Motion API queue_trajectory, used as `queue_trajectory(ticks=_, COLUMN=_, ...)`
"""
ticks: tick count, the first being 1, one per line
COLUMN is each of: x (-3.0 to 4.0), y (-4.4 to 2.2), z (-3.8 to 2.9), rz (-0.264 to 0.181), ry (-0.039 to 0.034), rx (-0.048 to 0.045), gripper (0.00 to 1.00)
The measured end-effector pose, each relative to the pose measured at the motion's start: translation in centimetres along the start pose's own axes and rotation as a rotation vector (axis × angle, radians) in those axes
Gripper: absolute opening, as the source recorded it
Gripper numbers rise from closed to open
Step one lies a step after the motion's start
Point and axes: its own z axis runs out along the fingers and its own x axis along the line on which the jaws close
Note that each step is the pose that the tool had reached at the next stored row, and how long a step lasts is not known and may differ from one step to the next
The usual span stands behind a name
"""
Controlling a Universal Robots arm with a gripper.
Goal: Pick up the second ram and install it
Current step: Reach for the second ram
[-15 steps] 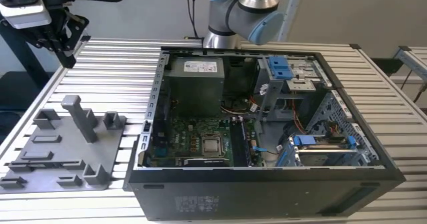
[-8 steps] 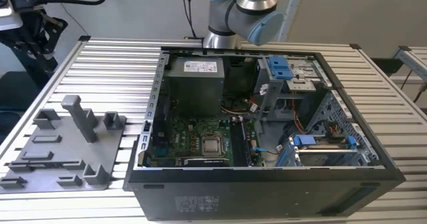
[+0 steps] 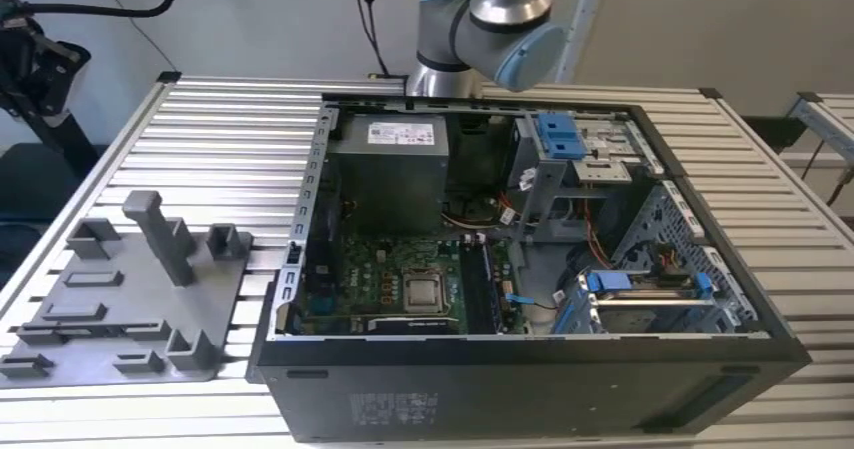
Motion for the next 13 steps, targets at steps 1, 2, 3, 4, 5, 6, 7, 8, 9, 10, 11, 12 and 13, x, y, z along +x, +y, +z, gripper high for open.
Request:
queue_trajectory(ticks=1, x=0.32, y=-0.16, z=0.01, rz=0.0, ry=-0.0001, rx=-0.0003, gripper=0.11)
queue_trajectory(ticks=2, x=0.62, y=-0.3, z=0.02, rz=0.0, ry=-0.0001, rx=-0.0004, gripper=0.11)
queue_trajectory(ticks=3, x=0.91, y=-0.43, z=0.02, rz=0.0, ry=0.0, rx=-0.0005, gripper=0.11)
queue_trajectory(ticks=4, x=1.19, y=-0.55, z=0.03, rz=0.0, ry=0.0, rx=-0.0006, gripper=0.11)
queue_trajectory(ticks=5, x=1.35, y=-0.64, z=0.05, rz=0.0, ry=0.0, rx=-0.0006, gripper=0.11)
queue_trajectory(ticks=6, x=1.38, y=-0.68, z=0.07, rz=0.0, ry=0.0, rx=-0.0007, gripper=0.11)
queue_trajectory(ticks=7, x=1.38, y=-0.7, z=0.1, rz=0.0, ry=0.0, rx=-0.0007, gripper=0.11)
queue_trajectory(ticks=8, x=1.39, y=-0.73, z=0.14, rz=0.0, ry=-0.0001, rx=-0.0008, gripper=0.11)
queue_trajectory(ticks=9, x=1.38, y=-0.8, z=0.16, rz=0.0, ry=0.0, rx=-0.0006, gripper=0.11)
queue_trajectory(ticks=10, x=1.38, y=-0.9, z=0.19, rz=0.0, ry=0.0002, rx=-0.0005, gripper=0.11)
queue_trajectory(ticks=11, x=1.38, y=-0.98, z=0.24, rz=-0.001, ry=0.0003, rx=-0.0006, gripper=0.11)
queue_trajectory(ticks=12, x=1.37, y=-1.06, z=0.29, rz=-0.001, ry=0.0004, rx=-0.0006, gripper=0.11)
queue_trajectory(ticks=13, x=1.36, y=-1.18, z=0.32, rz=-0.001, ry=0.0006, rx=-0.0006, gripper=0.11)
